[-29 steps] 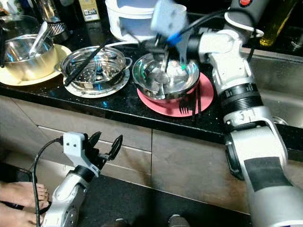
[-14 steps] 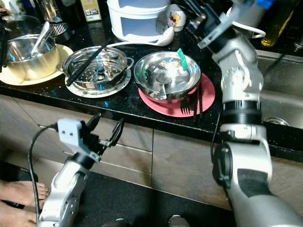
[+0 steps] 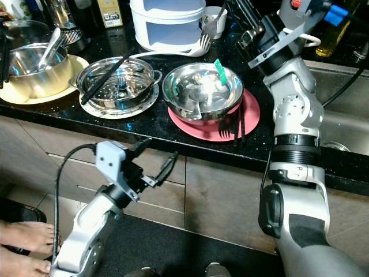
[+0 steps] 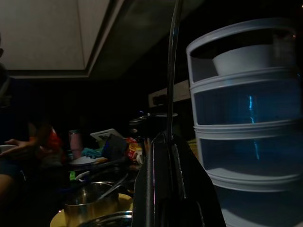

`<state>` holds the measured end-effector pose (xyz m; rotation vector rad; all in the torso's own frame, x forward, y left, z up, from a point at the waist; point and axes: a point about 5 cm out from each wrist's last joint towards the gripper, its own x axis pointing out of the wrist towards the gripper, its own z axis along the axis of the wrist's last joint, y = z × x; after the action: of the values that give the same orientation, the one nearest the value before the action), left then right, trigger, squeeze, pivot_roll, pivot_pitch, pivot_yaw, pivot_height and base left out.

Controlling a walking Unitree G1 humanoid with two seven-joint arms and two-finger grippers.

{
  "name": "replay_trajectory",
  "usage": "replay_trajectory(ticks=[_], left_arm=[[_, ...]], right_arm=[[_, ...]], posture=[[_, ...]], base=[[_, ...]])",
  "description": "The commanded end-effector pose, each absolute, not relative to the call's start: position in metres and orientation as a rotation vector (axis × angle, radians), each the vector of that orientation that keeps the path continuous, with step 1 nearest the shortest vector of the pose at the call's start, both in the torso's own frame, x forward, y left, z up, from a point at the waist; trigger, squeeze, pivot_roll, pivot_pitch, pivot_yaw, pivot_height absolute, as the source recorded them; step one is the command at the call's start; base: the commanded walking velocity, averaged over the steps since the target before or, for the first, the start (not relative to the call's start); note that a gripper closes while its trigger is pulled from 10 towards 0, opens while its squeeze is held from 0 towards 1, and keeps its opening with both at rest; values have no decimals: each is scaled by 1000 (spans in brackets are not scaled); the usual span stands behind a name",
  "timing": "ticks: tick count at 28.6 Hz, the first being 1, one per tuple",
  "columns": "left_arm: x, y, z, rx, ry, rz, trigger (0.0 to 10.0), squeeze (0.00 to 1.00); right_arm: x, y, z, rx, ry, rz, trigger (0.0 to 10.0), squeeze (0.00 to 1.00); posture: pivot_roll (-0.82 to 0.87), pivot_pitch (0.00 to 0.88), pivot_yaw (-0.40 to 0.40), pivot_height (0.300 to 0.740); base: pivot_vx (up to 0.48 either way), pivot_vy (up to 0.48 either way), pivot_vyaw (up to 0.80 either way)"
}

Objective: Kitchen organization

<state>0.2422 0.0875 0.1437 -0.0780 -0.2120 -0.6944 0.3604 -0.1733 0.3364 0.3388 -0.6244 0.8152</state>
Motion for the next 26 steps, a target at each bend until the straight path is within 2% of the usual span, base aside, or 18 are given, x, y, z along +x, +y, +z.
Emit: replay_trajectory(ticks=[1, 14, 22, 26], left_arm=[[239, 85, 142, -52, -186, -726, 10000, 0], [227, 74, 144, -86, -113, -802, 10000, 0], [228, 87, 143, -25, -110, -700, 10000, 0], [225, 92, 143, -9, -100, -666, 10000, 0]], right_arm=[[358, -178, 338, 341, -634, 798, 10000, 0], [371, -204, 331, 370, -597, 529, 10000, 0], [372, -210, 324, 358, -573, 478, 10000, 0], [372, -215, 319, 353, -567, 455, 10000, 0]], posture=[[13, 94, -29, 740], [10, 87, -30, 740], [8, 91, -26, 740], [11, 100, -25, 740]], base=[[0, 0, 0], [0, 0, 0], [0, 0, -768], [0, 0, 0]])
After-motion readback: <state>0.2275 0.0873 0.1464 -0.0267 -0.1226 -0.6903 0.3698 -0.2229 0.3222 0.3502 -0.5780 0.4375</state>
